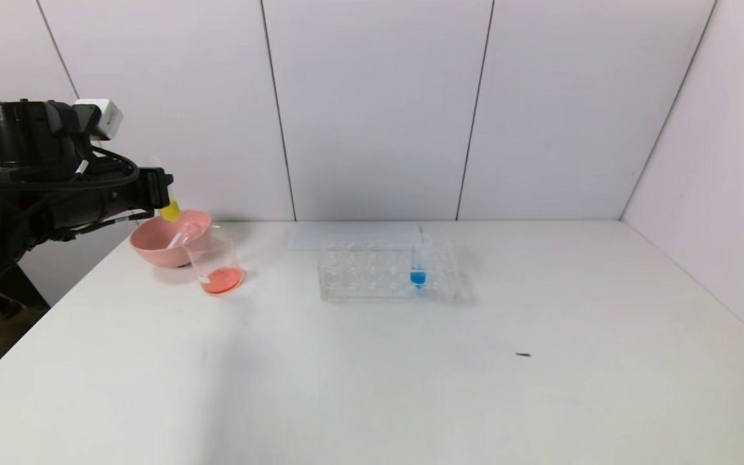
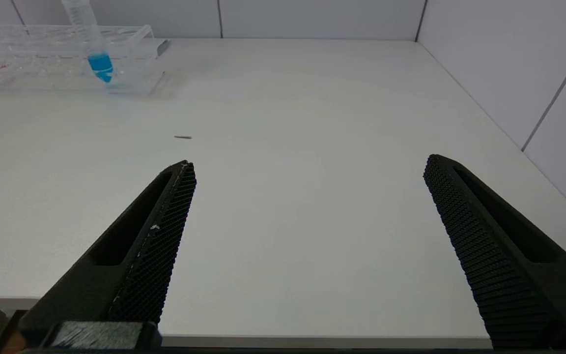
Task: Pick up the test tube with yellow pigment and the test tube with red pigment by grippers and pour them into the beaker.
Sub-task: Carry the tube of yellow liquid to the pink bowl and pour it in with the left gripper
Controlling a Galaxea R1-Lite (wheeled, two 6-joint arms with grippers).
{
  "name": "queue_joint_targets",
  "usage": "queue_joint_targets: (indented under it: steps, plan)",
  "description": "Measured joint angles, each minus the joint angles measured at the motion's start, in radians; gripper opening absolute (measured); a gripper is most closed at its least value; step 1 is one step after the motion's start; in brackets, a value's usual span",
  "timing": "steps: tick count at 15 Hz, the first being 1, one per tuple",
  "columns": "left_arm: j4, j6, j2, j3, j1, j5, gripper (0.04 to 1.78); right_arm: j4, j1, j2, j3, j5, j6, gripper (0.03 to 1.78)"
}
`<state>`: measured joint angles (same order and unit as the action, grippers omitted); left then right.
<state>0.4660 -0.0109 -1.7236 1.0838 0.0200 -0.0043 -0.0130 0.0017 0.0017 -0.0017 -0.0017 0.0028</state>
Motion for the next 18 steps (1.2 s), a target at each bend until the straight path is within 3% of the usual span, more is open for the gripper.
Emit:
queue_joint_targets:
  steps: [18]
  plan:
    - [-0.011, -0.094, -0.001, -0.043, 0.124, -0.093, 0.44, 0.0, -0.001, 0.0, 0.0, 0.0, 0.0, 1.7]
